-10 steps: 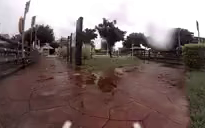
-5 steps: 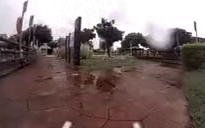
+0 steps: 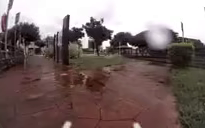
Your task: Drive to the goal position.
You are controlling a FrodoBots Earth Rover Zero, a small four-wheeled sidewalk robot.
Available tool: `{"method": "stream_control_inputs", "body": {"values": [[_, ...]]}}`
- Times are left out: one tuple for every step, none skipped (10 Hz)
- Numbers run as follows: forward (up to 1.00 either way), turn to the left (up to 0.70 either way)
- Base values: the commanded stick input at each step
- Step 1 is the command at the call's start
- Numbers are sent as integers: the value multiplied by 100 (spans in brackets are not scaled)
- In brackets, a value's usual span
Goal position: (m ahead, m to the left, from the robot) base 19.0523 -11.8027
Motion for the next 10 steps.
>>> {"method": "stream_control_inputs", "body": {"values": [[0, 0], [0, 4], [0, 2], [0, 5], [0, 2], [0, 0], [6, 0], [50, 0], [50, 0], [50, 0]]}}
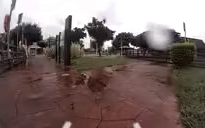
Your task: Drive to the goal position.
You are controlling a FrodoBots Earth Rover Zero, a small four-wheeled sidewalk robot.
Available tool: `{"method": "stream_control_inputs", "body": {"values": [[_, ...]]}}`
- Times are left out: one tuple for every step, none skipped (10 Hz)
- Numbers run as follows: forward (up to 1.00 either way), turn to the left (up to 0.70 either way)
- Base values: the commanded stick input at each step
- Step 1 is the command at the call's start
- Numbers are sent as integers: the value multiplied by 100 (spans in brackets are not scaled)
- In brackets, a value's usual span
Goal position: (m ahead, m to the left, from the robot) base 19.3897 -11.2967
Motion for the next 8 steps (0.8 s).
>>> {"method": "stream_control_inputs", "body": {"values": [[50, 0], [50, 0], [50, -1], [50, -34], [50, -50], [50, -50], [50, -50], [50, -50]]}}
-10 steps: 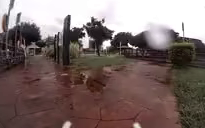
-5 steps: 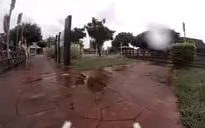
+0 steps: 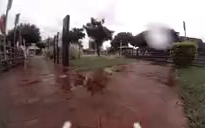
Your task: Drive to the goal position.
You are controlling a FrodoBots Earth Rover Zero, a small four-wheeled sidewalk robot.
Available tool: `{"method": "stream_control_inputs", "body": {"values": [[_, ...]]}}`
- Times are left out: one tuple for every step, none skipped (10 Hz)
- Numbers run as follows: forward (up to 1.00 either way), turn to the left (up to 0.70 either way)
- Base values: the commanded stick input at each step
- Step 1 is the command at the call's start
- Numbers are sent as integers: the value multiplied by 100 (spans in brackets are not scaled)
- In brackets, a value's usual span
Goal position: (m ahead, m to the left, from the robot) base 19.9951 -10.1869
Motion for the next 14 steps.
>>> {"method": "stream_control_inputs", "body": {"values": [[50, -50], [50, -49], [50, 0], [50, -5], [50, -10], [50, -11], [50, -28], [50, -50], [50, -50], [50, -40], [50, -8], [50, -21], [50, -48], [50, -50]]}}
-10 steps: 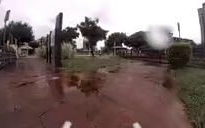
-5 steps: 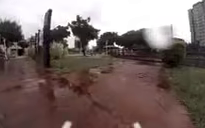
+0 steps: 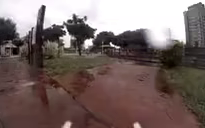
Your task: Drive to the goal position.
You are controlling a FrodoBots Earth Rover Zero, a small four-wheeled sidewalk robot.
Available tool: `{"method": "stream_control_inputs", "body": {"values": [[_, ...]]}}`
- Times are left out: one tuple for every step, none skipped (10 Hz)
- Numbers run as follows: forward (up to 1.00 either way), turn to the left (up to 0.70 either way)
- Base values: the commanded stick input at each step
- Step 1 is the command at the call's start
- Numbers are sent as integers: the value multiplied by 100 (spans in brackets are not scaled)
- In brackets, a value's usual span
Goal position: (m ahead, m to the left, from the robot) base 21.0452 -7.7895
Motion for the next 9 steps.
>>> {"method": "stream_control_inputs", "body": {"values": [[50, -50], [50, -50], [50, -39], [50, -6], [50, 0], [50, 0], [50, 0], [50, 0], [50, 0]]}}
